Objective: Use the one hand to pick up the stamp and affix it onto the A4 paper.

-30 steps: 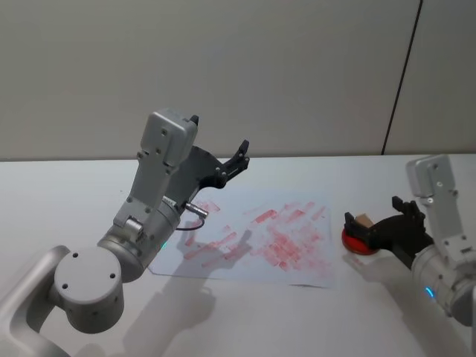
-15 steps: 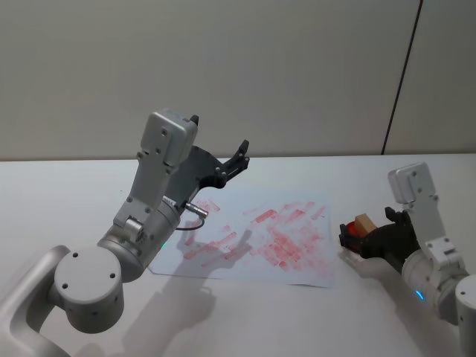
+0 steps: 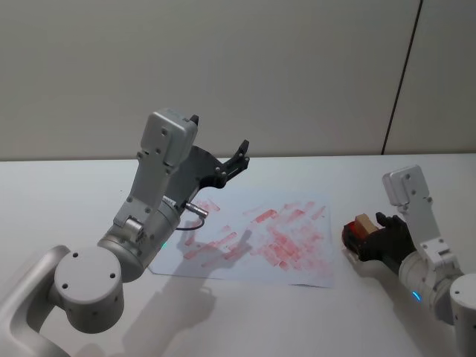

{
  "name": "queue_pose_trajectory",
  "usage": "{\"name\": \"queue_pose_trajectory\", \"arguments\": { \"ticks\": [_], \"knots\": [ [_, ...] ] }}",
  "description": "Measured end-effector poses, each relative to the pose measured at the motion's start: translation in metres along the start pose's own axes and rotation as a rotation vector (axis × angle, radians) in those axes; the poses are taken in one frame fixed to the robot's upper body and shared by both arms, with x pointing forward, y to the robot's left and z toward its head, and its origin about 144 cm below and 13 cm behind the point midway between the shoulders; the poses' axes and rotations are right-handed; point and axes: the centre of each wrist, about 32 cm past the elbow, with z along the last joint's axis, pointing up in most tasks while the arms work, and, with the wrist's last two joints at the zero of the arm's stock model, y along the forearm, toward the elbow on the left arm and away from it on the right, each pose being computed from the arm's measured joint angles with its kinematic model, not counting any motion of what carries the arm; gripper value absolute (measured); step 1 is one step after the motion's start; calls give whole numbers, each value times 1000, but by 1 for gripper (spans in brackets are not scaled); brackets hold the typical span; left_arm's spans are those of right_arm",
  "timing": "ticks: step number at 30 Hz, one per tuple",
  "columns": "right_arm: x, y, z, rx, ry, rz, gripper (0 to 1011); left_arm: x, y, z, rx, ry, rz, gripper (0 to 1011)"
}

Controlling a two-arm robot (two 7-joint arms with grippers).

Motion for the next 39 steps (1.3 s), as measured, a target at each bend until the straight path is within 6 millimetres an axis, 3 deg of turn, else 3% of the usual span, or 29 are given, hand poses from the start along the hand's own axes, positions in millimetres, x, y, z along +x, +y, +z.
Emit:
{"name": "queue_pose_trajectory", "arguments": {
  "ticks": [8, 16, 28, 39],
  "knots": [
    [0, 1, -1, -5, -3, 0, 449, 0, 0, 0, 0, 0, 0, 1001],
    [0, 2, -1, -4, -4, 1, 234, 0, 0, 0, 0, 0, 0, 1001],
    [-3, 1, 12, 88, 18, 21, 219, 0, 0, 0, 0, 0, 0, 1001],
    [-19, 5, 41, 211, 58, 131, 219, 0, 0, 0, 0, 0, 0, 1002]
  ]
}}
